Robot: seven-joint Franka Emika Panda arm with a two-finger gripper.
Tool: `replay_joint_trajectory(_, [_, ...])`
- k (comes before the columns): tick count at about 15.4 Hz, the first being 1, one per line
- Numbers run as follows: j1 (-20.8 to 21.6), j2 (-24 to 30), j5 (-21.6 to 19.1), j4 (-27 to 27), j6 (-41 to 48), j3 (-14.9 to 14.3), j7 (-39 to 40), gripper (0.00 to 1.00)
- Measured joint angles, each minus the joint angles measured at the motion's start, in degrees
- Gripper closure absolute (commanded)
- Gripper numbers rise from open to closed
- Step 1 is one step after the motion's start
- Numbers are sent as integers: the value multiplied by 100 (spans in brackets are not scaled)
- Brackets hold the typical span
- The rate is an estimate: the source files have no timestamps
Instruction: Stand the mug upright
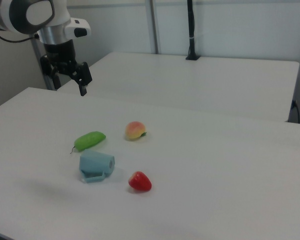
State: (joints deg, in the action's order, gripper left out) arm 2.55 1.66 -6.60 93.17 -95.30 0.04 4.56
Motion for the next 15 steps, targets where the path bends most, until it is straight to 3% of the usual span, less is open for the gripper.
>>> replay_joint_trajectory(3, [48,0,84,-20,0,0,3,0])
replay_joint_trajectory(5, [268,0,443,-43,19,5,-87,0])
replay_joint_trajectory(12, [1245,-156,1536,-52,122,100,-1686,0])
replay_joint_trajectory(15, [1379,-317,2047,95,122,388,-2190,0])
